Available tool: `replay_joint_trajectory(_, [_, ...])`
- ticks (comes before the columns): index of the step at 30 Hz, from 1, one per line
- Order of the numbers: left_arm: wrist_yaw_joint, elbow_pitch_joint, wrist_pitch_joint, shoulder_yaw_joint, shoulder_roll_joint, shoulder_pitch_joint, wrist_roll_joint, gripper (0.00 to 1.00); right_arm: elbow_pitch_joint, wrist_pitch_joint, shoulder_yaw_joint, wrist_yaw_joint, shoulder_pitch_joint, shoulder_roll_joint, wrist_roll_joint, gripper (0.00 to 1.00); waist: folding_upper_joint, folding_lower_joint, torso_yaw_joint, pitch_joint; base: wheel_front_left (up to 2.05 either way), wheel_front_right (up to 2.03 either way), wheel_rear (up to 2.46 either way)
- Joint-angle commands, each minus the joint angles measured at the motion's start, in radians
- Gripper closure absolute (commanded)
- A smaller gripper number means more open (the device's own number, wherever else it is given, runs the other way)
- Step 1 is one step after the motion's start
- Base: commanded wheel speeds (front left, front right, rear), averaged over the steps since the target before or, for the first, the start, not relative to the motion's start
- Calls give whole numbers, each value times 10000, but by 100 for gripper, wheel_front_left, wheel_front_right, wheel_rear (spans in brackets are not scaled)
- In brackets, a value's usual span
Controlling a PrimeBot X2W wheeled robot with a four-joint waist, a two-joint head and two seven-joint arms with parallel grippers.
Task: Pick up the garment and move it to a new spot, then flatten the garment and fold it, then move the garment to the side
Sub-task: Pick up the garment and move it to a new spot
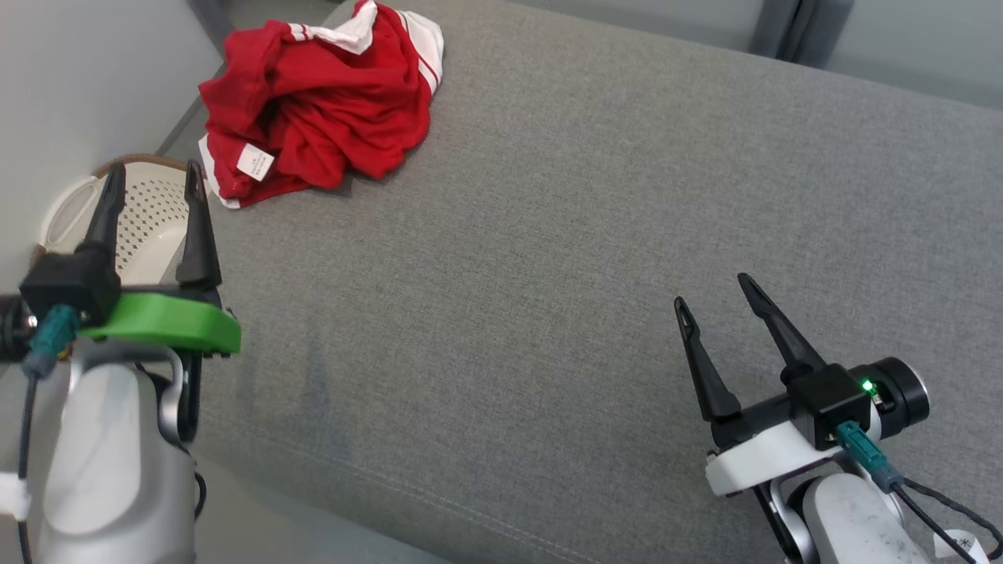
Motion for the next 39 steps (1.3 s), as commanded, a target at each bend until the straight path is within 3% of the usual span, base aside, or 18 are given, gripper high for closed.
replay_joint_trajectory(1, [-47,363,-5,-90,174,-570,6,0,-68,-31,-29,-3,-190,-159,-98,0,0,-1,-361,871,0,0,0])
replay_joint_trajectory(11, [-63,3407,636,-1670,1640,-5188,-528,0,-747,-31,-277,-3,-908,-923,-396,0,0,-1,-712,2756,0,0,0])
replay_joint_trajectory(17, [-66,4906,1345,-2733,2193,-6932,-1468,0,-1091,-31,-478,-3,-1269,-1246,-486,0,0,-1,-1039,3621,0,0,0])
replay_joint_trajectory(30, [-66,6656,2655,-4601,2944,-7819,-3320,0,-1698,3,-1066,-6,-1117,-1240,-532,0,0,-1,-1563,4790,0,0,0])
replay_joint_trajectory(38, [-66,7178,2485,-5528,3104,-7461,-3924,0,-1585,55,-1058,-12,-1146,-1234,-604,0,0,-1,-1688,4905,0,0,0])
replay_joint_trajectory(39, [-68,7225,2354,-5611,3125,-7419,-3975,59,-1565,55,-1021,-12,-1159,-1217,-628,0,0,-1,-1704,4886,0,0,0])
